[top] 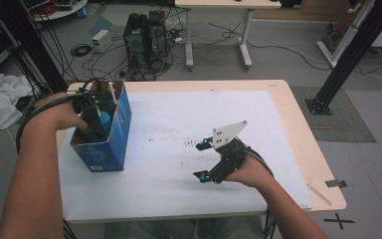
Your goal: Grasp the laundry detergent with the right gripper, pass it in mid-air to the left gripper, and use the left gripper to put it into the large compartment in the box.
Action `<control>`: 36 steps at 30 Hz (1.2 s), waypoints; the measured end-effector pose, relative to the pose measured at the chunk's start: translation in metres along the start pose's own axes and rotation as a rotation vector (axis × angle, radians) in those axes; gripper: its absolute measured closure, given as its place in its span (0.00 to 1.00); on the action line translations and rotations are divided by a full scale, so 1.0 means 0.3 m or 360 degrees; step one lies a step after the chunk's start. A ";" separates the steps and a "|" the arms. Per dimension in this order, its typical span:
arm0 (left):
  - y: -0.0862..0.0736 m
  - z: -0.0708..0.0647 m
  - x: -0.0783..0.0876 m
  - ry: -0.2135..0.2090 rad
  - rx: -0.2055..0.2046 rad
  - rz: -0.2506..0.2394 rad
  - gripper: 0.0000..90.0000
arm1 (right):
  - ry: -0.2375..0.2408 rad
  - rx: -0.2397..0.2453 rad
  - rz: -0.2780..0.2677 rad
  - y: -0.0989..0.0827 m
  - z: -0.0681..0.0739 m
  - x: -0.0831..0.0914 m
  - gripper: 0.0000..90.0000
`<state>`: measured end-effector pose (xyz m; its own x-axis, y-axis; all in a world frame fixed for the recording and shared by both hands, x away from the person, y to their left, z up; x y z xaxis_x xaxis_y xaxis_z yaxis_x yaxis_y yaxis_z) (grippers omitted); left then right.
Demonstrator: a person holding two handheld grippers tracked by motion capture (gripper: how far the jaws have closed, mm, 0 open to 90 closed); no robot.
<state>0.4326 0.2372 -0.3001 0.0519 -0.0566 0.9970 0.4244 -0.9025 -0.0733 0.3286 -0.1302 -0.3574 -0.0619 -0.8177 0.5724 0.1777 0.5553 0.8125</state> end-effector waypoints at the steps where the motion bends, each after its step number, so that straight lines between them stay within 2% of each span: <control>1: 0.001 0.000 -0.004 0.0001 -0.0002 0.0000 0.42 | -0.0001 -0.0003 0.0007 0.001 0.001 0.000 0.14; 5: 0.005 -0.002 -0.020 0.0005 -0.0011 0.0000 0.42 | -0.0001 -0.0006 -0.0003 0.001 0.004 0.003 0.14; 6: 0.004 0.001 -0.020 0.0001 -0.0036 0.0022 0.43 | -0.0003 -0.0005 -0.0007 0.001 0.004 0.004 0.14; 8: 0.003 0.000 -0.029 0.0006 -0.0011 -0.0005 0.43 | -0.0005 -0.0010 -0.0005 -0.001 0.004 0.005 0.14; 9: 0.003 0.001 -0.030 0.0000 -0.0028 -0.0001 0.43 | -0.0004 -0.0006 -0.0008 -0.001 0.004 0.006 0.14; 11: 0.003 0.001 -0.032 0.0004 -0.0020 -0.0021 0.43 | -0.0006 -0.0008 -0.0007 -0.002 0.003 0.006 0.14; 20: 0.005 0.011 -0.034 -0.0017 -0.0021 -0.0007 0.42 | 0.0001 -0.0006 -0.0012 -0.004 0.000 -0.002 0.14; 21: 0.005 0.014 -0.033 -0.0019 -0.0037 0.0005 0.42 | -0.0001 -0.0009 -0.0010 -0.004 0.000 -0.002 0.14; 22: 0.006 0.012 -0.034 -0.0024 -0.0019 -0.0008 0.42 | -0.0004 -0.0019 -0.0007 -0.005 0.001 -0.002 0.14; 23: 0.005 0.015 -0.034 -0.0010 -0.0024 -0.0003 0.42 | -0.0002 -0.0018 -0.0009 -0.005 0.000 -0.003 0.14; 30: 0.004 0.012 -0.041 -0.0043 -0.0005 -0.0020 0.42 | -0.0004 -0.0012 -0.0011 -0.006 0.000 -0.002 0.14; 36: 0.002 0.016 -0.042 -0.0025 0.0004 -0.0021 0.40 | -0.0003 -0.0022 -0.0016 -0.008 0.001 -0.004 0.14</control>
<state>0.4366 0.2395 -0.3129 0.0605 -0.0379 0.9974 0.4271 -0.9022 -0.0602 0.3279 -0.1305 -0.3600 -0.0656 -0.8230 0.5642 0.1904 0.5447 0.8168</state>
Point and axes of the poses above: each handheld gripper's, and its own axes: x roughly backward along the jaws, y roughly out of its top, z roughly to its left, the point moved 2 cm from there along -x, roughly forward along the jaws, and after that the axes turned 6 degrees about -x, right-handed, at the moved point
